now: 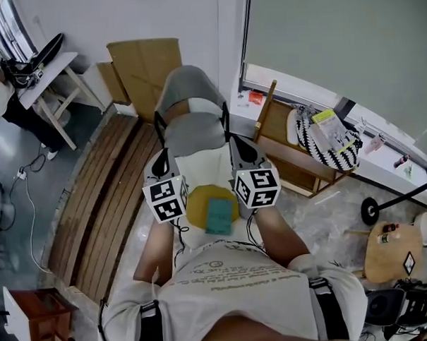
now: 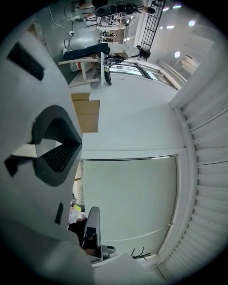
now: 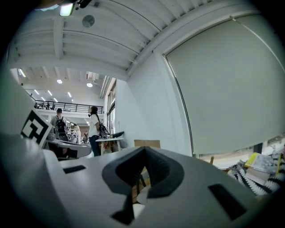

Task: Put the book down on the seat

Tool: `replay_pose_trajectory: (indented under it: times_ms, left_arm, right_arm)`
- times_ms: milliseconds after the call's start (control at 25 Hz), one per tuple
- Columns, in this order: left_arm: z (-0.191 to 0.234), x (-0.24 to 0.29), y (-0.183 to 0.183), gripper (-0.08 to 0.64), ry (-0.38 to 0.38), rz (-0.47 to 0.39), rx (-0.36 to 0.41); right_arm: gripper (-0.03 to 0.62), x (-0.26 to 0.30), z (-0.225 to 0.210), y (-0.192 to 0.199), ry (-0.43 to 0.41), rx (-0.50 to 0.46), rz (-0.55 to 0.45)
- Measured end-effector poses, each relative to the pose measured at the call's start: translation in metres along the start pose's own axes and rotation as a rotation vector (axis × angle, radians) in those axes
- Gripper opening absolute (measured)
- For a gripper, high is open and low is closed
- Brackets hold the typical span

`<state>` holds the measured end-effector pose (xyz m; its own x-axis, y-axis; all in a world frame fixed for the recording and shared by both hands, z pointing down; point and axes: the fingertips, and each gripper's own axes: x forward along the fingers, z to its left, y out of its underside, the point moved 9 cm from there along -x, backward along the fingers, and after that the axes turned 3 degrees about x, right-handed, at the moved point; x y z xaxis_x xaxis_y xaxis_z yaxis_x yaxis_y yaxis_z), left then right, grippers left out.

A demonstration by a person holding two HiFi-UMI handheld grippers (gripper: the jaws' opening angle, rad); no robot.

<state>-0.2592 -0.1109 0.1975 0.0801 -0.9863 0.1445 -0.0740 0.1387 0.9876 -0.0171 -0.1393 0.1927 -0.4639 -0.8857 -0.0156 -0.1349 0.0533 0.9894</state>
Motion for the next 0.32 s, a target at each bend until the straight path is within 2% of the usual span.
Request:
replay_pose_trajectory:
  times_ms: [320]
  left_arm:
    - [-0.0061,-0.0019,-0.0010,0.020,0.021,0.003,0.001]
  right_arm:
    - [0.026,-0.0011,0.0015,0.0028,-0.020,0.009,0.000]
